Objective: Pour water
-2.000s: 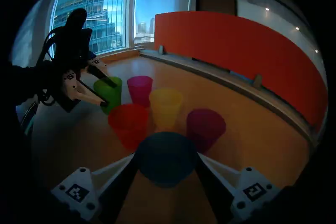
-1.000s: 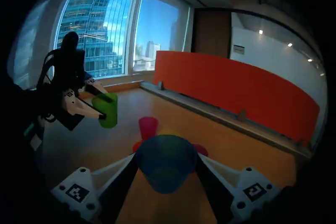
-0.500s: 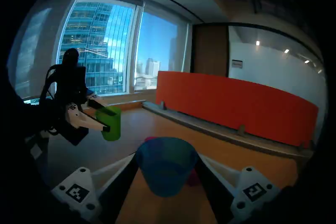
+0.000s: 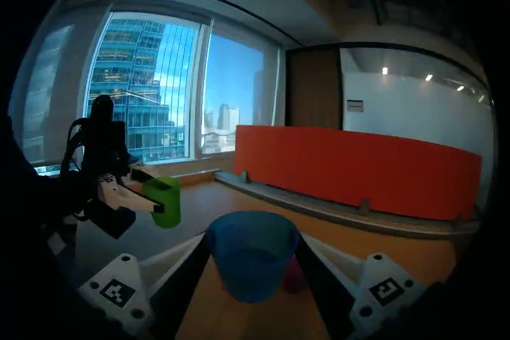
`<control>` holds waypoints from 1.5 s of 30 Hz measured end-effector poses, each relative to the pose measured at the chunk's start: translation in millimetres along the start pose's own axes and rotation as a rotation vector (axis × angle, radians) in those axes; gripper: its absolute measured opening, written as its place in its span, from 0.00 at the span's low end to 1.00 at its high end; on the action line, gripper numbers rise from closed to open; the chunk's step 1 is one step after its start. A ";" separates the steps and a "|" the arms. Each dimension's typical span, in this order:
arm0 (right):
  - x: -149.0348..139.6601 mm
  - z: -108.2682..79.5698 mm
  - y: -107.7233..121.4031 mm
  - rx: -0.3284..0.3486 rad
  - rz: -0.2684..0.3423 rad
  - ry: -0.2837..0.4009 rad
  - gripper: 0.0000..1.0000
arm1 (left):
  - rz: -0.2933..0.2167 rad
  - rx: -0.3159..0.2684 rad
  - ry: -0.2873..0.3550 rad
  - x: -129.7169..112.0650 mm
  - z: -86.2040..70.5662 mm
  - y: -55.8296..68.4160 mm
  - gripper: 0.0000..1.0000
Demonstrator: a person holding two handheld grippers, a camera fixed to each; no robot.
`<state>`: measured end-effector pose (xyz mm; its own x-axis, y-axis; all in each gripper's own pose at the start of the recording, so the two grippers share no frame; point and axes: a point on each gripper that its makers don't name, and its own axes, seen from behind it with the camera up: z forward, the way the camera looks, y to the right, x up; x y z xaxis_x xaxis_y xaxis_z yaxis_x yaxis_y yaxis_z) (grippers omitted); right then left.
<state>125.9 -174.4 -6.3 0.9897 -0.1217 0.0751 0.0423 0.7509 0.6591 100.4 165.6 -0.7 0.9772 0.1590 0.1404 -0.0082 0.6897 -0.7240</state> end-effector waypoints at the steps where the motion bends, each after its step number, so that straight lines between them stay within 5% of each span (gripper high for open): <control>1: 0.6 -0.1 0.2 -0.001 0.000 0.001 0.92 | -0.005 0.000 0.004 0.5 -0.1 0.1 0.85; 29: 10.6 -0.8 4.4 -0.007 -0.024 0.008 0.92 | -0.021 0.010 0.111 17.4 -0.9 2.2 0.85; 45: 17.5 -2.5 2.4 0.003 -0.049 0.013 0.92 | 0.016 0.002 0.106 19.2 -3.4 8.3 0.85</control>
<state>143.6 -173.1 -5.3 0.9882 -0.1499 0.0330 0.0905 0.7423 0.6639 119.8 171.9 -6.4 0.9939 0.0942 0.0567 -0.0240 0.6892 -0.7242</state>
